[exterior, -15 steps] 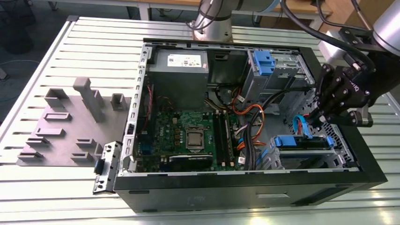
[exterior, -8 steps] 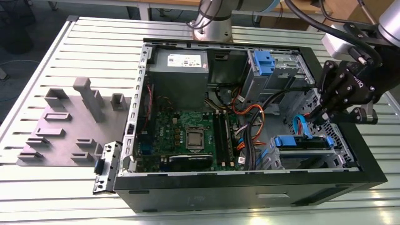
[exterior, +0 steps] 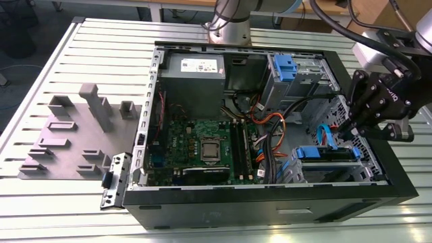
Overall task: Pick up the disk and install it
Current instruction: 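Insert the second disk wire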
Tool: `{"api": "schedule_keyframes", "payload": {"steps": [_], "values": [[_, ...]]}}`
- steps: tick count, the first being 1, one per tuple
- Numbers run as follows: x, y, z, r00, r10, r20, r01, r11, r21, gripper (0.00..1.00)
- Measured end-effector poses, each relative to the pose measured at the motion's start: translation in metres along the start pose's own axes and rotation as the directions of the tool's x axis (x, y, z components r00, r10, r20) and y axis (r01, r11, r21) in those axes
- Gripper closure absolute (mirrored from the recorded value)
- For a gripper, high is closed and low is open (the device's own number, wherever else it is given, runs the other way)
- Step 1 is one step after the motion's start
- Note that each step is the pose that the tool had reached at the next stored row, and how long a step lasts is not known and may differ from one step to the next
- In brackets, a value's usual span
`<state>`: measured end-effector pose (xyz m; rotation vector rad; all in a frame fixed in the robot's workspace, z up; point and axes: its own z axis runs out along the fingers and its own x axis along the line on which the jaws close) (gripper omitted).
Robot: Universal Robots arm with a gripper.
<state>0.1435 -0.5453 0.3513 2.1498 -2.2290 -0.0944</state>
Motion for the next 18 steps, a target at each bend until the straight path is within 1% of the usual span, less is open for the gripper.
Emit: {"api": "schedule_keyframes", "payload": {"steps": [4,7,10,18], "values": [[0.0035,-0.0003,0.0017,1.0000,0.000,-0.0006,0.000,1.0000,0.0000,0.84],[0.0074,-0.0005,0.0027,1.0000,0.000,-0.0012,0.000,1.0000,0.0000,0.84],[0.0095,-0.0006,0.0038,1.0000,0.000,-0.0024,0.000,1.0000,0.0000,0.84],[0.0120,-0.0010,0.0081,0.9999,0.001,-0.0104,-0.001,1.0000,-0.0010,0.84]]}}
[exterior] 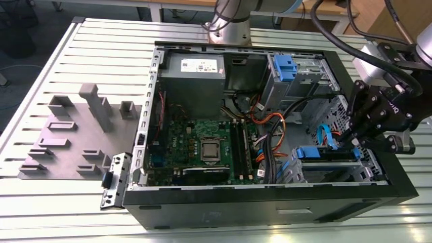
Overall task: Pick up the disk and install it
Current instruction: 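Insert the second disk wire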
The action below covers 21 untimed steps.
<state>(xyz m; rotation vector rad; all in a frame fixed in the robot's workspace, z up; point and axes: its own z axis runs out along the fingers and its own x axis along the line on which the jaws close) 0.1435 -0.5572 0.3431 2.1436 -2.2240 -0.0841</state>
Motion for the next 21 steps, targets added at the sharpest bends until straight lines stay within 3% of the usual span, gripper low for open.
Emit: {"api": "schedule_keyframes", "payload": {"steps": [21], "values": [[0.0028,-0.0003,0.0007,1.0000,0.000,-0.0039,0.000,1.0000,-0.0007,0.84]]}}
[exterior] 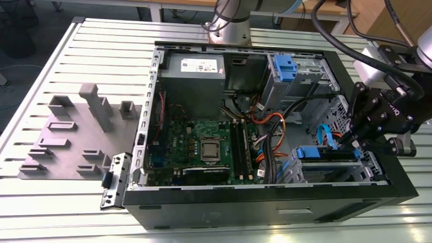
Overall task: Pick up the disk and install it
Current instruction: 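Insert the second disk wire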
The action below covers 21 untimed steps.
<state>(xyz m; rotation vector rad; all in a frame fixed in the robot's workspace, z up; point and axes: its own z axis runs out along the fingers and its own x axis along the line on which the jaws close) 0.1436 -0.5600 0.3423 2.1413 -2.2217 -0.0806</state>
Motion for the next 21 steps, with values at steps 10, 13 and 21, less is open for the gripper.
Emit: {"api": "schedule_keyframes", "payload": {"steps": [10,13,21], "values": [[-0.0001,-0.0013,-0.0021,1.0000,0.000,-0.0019,0.000,1.0000,-0.0050,0.84],[0.0007,-0.0034,-0.0024,1.0000,0.000,-0.0021,0.000,1.0000,-0.0074,0.84],[0.0016,-0.0038,-0.0008,1.0000,0.000,-0.0022,0.000,1.0000,-0.0076,0.84]]}}
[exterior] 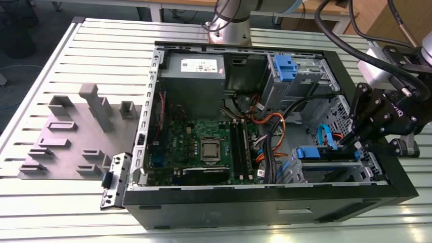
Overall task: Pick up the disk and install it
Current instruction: 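Insert the second disk wire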
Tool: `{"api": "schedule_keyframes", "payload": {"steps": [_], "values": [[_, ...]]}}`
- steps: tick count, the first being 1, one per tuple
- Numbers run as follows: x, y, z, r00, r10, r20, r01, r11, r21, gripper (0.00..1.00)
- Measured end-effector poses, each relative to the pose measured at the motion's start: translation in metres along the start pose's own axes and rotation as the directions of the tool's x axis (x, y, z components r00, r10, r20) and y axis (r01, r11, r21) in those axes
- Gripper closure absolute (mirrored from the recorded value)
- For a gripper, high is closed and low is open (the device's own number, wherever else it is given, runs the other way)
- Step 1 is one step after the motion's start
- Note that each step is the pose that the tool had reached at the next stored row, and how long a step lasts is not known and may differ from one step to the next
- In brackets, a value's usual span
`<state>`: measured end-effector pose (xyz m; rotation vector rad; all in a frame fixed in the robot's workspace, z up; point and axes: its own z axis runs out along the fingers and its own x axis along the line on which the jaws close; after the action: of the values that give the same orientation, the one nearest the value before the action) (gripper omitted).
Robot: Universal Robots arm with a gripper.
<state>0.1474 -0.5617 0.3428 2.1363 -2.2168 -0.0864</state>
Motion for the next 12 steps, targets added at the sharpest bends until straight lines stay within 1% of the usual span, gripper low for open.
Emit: {"api": "schedule_keyframes", "payload": {"steps": [8,9,11,12], "values": [[0.0000,0.0000,0.0005,1.0000,0.000,0.0002,0.000,1.0000,0.0000,0.83],[0.0000,-0.0001,0.0005,1.0000,0.000,0.0000,0.000,1.0000,0.0000,0.76],[-0.0002,-0.0001,0.0010,1.0000,0.000,-0.0007,0.000,1.0000,0.0001,0.76],[-0.0005,-0.0001,0.0013,1.0000,0.000,-0.0020,0.000,1.0000,0.0001,0.76]]}}
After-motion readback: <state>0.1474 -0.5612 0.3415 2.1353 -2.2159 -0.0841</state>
